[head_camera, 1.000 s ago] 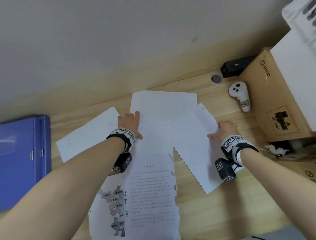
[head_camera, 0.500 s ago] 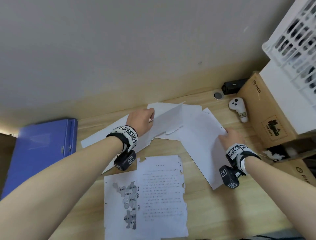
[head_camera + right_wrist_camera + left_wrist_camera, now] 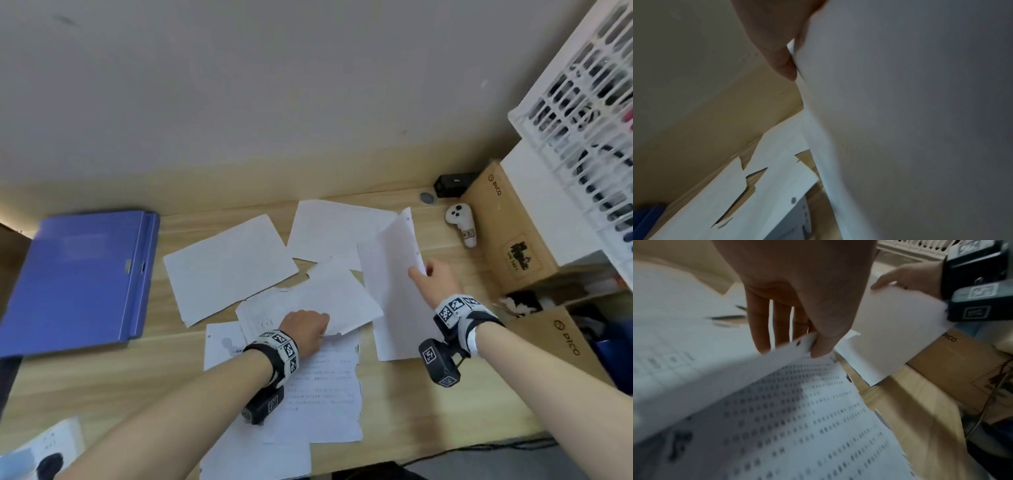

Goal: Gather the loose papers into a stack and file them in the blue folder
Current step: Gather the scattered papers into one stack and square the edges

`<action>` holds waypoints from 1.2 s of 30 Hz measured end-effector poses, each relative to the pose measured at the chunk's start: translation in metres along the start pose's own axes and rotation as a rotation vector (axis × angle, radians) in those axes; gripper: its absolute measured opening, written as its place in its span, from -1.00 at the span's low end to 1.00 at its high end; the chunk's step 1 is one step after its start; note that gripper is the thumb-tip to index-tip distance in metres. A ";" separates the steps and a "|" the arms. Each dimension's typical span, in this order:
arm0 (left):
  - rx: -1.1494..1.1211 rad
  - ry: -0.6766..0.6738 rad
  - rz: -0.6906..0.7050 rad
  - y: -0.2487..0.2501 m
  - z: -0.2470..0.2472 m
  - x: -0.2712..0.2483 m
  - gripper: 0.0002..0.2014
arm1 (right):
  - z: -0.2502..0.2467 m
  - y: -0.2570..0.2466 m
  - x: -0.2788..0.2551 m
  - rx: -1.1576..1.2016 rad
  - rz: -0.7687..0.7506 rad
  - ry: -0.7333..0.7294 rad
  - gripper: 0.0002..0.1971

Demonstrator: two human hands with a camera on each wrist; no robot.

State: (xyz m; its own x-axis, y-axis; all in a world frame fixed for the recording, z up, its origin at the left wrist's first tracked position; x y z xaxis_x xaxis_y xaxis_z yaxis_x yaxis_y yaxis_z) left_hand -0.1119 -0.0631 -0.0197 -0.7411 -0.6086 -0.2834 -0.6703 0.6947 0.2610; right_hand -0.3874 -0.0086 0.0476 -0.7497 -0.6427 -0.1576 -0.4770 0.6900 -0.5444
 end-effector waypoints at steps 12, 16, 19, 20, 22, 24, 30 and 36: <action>-0.355 -0.035 -0.154 -0.023 0.032 -0.043 -0.70 | 0.066 -0.059 -0.064 -0.061 -0.407 -0.255 -0.67; -0.448 0.041 -0.345 -0.065 0.029 -0.072 -0.71 | 0.101 -0.087 -0.093 -0.275 -0.693 -0.423 -0.75; -0.430 0.076 -0.493 -0.099 0.028 -0.091 -0.76 | 0.126 -0.097 -0.110 -0.362 -0.818 -0.526 -0.77; -0.419 0.094 -0.544 -0.109 0.027 -0.097 -0.77 | 0.133 -0.098 -0.115 -0.386 -0.853 -0.553 -0.78; -0.381 0.131 -0.635 -0.125 0.027 -0.106 -0.79 | 0.147 -0.094 -0.122 -0.429 -0.916 -0.597 -0.80; -0.343 0.128 -0.727 -0.135 0.029 -0.113 -0.79 | 0.159 -0.089 -0.126 -0.461 -0.970 -0.615 -0.80; -0.528 0.121 -0.991 -0.147 0.041 -0.115 -0.67 | 0.177 -0.063 -0.127 -0.537 -1.059 -0.668 -0.86; -0.917 0.200 -1.097 -0.145 0.045 -0.102 -0.59 | 0.188 -0.044 -0.119 -0.450 -1.143 -0.693 -0.63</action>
State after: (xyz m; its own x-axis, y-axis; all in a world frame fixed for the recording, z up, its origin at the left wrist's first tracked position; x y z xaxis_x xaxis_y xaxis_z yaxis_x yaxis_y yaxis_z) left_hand 0.0624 -0.0847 -0.0697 0.2129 -0.7594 -0.6148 -0.6248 -0.5896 0.5119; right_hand -0.1907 -0.0249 -0.0640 0.4568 -0.8526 -0.2538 -0.8627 -0.3550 -0.3603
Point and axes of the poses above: each hand's wrist, its own x-axis towards the middle knuckle, its own z-axis out of the palm, y = z × x, the point moved 4 cm from there along x, towards the middle knuckle, and after that the axes turned 12 degrees about y, right-handed, at the moved point
